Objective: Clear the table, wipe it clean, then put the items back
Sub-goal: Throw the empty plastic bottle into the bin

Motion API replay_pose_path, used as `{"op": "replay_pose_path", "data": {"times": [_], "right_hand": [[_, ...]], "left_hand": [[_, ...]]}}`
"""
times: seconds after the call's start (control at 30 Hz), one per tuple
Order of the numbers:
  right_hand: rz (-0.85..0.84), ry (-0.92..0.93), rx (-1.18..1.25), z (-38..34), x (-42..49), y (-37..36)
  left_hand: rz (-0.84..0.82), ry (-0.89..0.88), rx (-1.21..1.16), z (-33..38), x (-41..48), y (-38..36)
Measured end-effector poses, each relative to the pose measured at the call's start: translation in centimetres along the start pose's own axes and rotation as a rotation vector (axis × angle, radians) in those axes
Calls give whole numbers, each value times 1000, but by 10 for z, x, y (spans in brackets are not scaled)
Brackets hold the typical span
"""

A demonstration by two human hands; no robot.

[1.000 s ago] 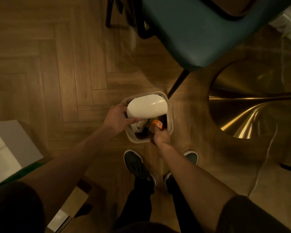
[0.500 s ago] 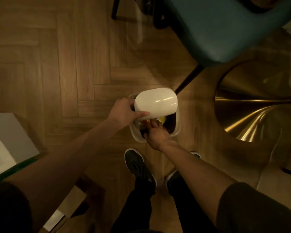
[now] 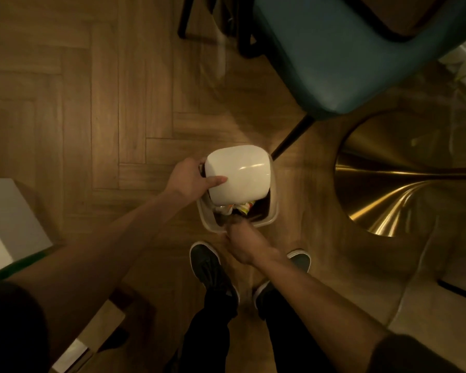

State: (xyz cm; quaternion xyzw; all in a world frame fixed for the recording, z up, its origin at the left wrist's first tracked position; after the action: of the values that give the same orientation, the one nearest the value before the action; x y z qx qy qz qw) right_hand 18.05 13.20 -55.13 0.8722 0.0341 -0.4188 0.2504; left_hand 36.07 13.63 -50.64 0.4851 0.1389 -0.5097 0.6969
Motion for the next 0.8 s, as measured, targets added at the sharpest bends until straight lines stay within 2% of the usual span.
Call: {"op": "replay_pose_path", "data": {"times": [0.1,0.3,0.43,0.6,0.8], "right_hand": [[88,81,43,0,-27,6],[325,88,258,12,-63,46],[428,66,323,8,-89,86],[485,41,326,-21,-129,135],[569,65,291,-101,-228,208]], "left_hand": [[15,-40,23,0,-5,-5],[210,-143,160,5,-21,-3],[144,-203,303,18,-36,-1],[77,-230,71,67,-86,25],[49,-318,-75,156,-199,85]]}}
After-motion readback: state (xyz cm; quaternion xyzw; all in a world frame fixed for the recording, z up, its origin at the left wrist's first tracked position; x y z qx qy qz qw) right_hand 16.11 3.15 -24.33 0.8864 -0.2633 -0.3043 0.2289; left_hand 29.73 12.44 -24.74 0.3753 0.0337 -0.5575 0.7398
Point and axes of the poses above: each hand's wrist, its own x-axis towards the middle knuckle, its own y-axis out of the back of the hand, z = x × y, the point moved 5 cm from there along x, towards the middle knuckle, and after that the axes turned 5 degrees about x, right-handed, at the moved point
